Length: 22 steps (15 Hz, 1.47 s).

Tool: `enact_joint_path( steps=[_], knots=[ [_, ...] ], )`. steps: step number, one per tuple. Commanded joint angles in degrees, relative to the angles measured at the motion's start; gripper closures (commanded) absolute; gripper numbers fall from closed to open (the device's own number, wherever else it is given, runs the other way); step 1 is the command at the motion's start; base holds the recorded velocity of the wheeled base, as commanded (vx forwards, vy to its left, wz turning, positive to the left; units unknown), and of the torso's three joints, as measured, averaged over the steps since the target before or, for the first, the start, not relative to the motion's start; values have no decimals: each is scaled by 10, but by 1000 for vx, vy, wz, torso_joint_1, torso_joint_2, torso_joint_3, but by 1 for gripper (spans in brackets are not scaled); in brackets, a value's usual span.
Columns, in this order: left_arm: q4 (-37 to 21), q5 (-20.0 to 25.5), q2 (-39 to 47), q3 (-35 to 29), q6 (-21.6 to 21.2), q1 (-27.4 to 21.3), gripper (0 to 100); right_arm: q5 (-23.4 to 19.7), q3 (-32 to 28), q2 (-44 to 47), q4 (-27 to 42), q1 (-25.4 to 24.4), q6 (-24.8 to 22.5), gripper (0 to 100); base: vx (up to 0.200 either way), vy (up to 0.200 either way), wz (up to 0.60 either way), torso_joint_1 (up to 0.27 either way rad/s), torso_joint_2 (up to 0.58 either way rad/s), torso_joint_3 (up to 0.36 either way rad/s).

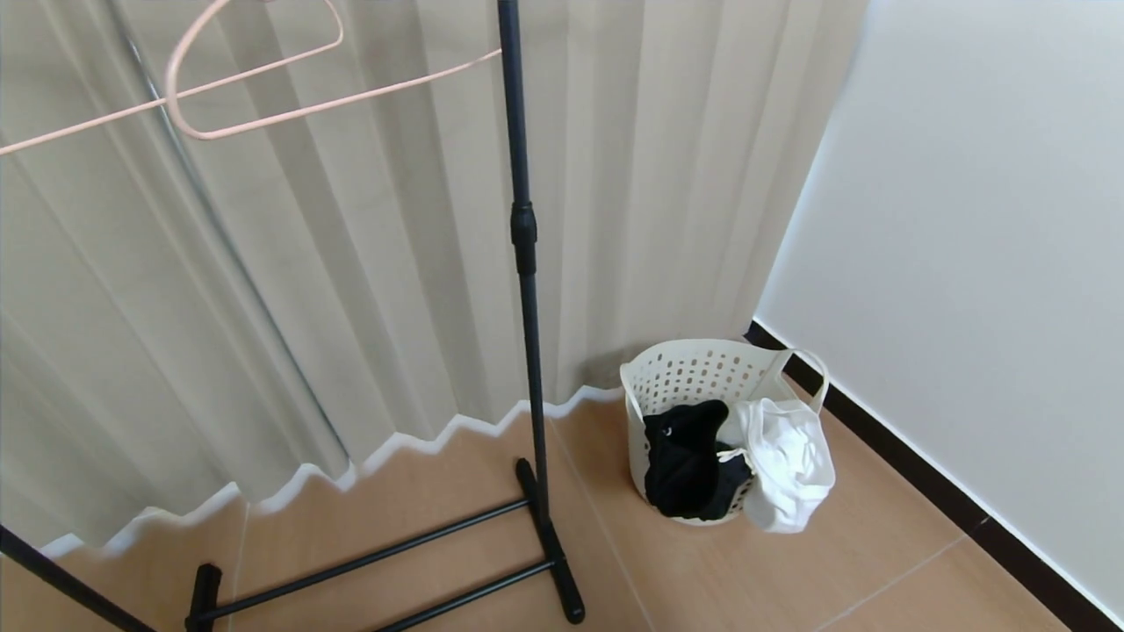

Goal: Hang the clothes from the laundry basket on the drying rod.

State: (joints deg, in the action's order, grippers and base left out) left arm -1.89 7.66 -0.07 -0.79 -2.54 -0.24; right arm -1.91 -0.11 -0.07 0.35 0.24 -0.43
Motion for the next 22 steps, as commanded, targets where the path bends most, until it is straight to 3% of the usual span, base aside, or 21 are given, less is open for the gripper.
enact_joint_path(
  steps=[1,4,14,22],
  knots=[
    [0,0,1,0,0,0,0,0,0,1,1,0,0,0,200,0,0,-7,2,2],
    [0,0,1,0,1,0,0,0,0,1,0,0,0,0,200,0,0,4,1,5],
    [0,0,1,0,2,0,0,1,0,1,-1,0,5,0,0,0,0,0,1,-7],
    [0,0,1,0,4,0,0,1,0,1,-2,0,4,0,0,0,0,4,3,-180]
  ],
)
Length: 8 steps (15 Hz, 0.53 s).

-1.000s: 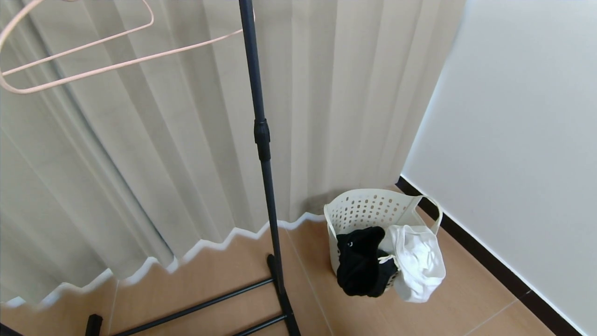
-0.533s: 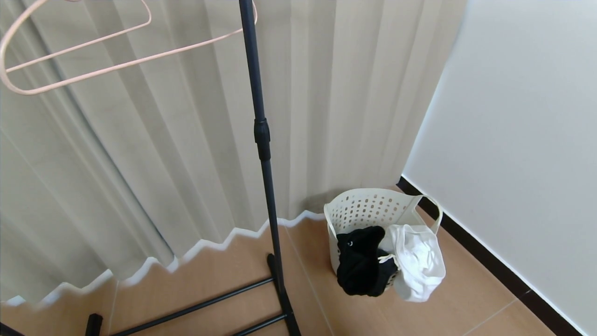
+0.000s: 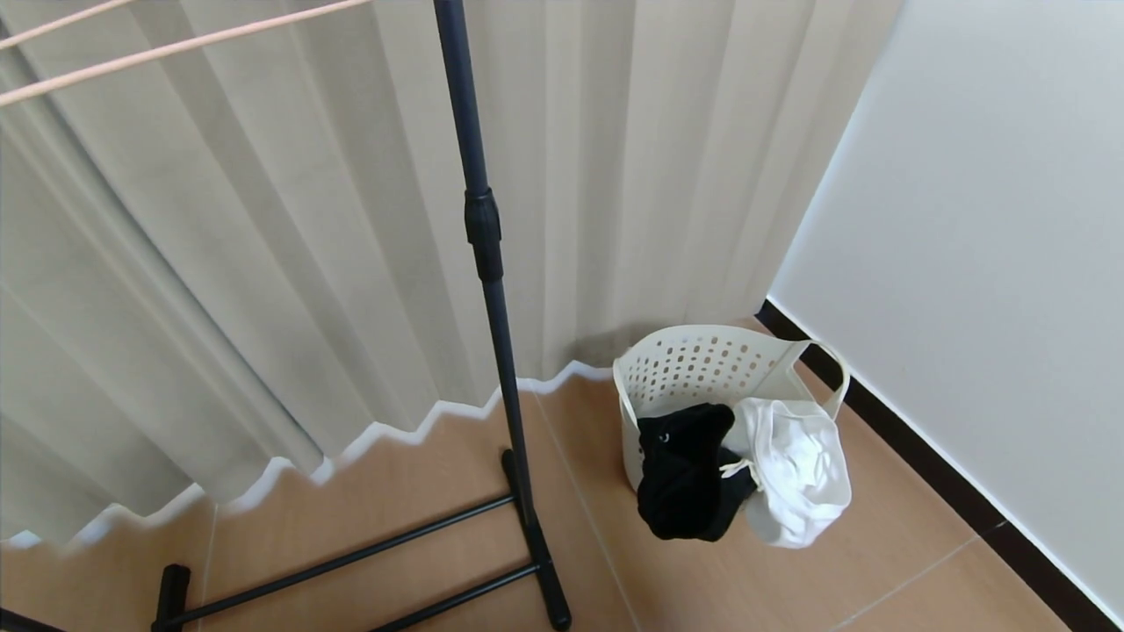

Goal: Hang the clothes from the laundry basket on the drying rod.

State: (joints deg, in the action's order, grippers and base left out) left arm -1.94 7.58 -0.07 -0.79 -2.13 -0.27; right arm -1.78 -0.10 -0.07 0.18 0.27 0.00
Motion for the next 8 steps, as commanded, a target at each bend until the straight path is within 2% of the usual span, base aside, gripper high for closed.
enact_joint_path(
  steps=[1,5,8],
  knots=[
    [0,0,1,0,-1,0,0,-1,0,1,0,0,-1,0,0,0,0,-2,-2,-198],
    [0,0,1,0,-2,0,0,0,0,1,0,0,0,0,0,0,0,2,2,-187],
    [0,0,1,0,-2,0,0,0,0,1,0,0,0,0,0,0,0,3,6,-52]
  ],
)
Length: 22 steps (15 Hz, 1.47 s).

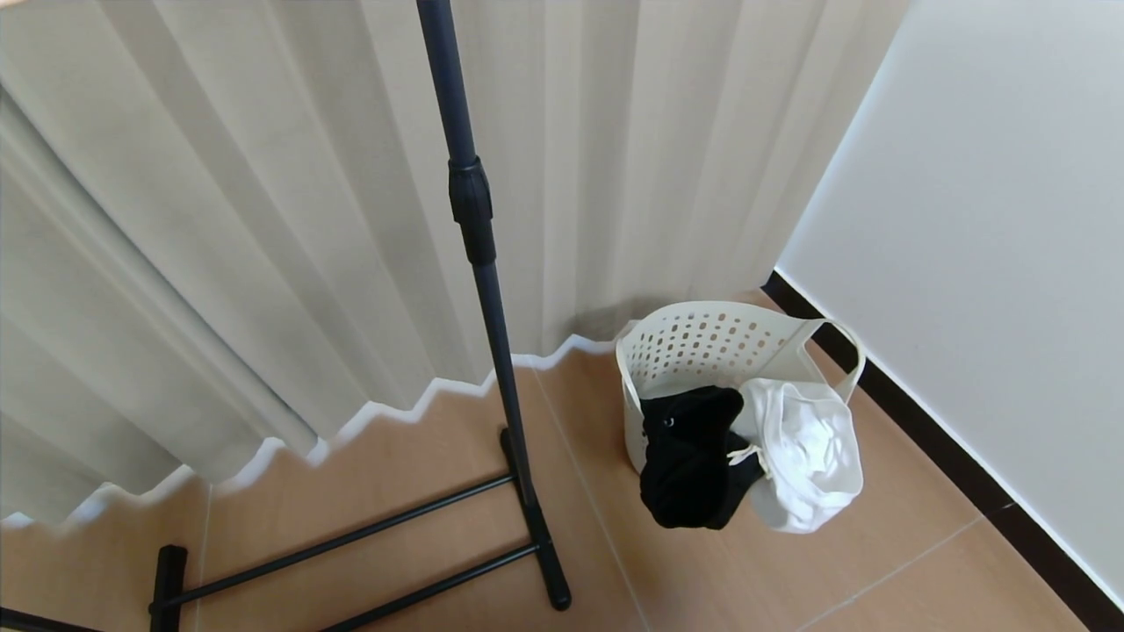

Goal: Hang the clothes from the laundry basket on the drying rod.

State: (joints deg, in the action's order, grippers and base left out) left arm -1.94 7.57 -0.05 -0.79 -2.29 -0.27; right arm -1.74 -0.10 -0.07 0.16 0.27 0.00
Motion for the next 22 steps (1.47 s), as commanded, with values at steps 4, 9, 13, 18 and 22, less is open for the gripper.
enact_joint_path(
  steps=[4,9,13,18,22],
  knots=[
    [0,-1,0,0,-1,0,0,0,0,1,0,0,0,0,0,0,0,2,-1,-48],
    [0,-1,0,0,0,0,0,0,0,1,0,0,0,0,0,0,0,0,-1,-108],
    [0,-2,0,0,1,0,0,0,1,1,-1,0,-3,0,0,0,0,0,-1,-41],
    [0,-1,0,0,2,0,0,-18,-4,32,17,-7,-47,0,0,0,0,0,0,-14],
    [0,-2,0,0,3,0,0,-65,-32,315,-50,-40,-105,0,0,0,0,0,0,0]
  ],
)
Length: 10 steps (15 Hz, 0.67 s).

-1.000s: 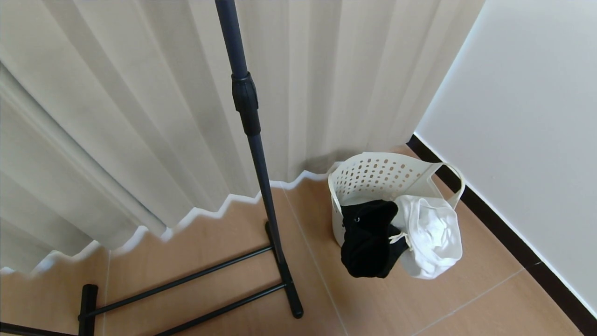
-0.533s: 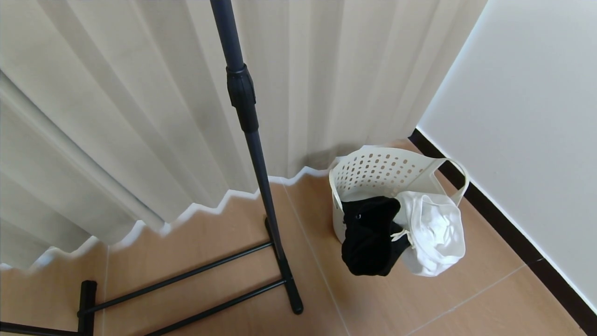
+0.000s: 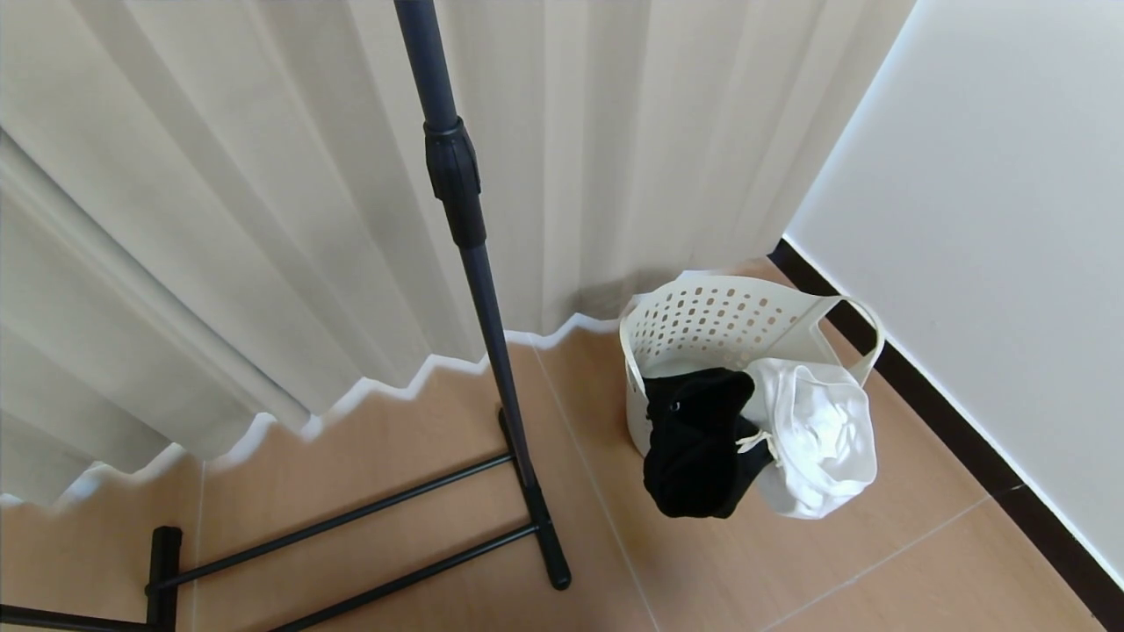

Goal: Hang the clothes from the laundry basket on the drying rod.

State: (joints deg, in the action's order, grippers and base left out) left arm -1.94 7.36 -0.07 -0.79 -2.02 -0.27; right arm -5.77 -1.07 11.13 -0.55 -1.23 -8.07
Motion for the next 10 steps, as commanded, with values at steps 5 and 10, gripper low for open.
enact_joint_path(
  steps=[5,10],
  knots=[
    [0,-1,1,0,2,0,0,-20,-194,572,-117,-43,-67,0,0,0,0,0,0,0],
    [0,-1,1,0,2,0,0,-3,-411,907,-204,-51,-215,0,0,0,0,0,0,0]
  ],
)
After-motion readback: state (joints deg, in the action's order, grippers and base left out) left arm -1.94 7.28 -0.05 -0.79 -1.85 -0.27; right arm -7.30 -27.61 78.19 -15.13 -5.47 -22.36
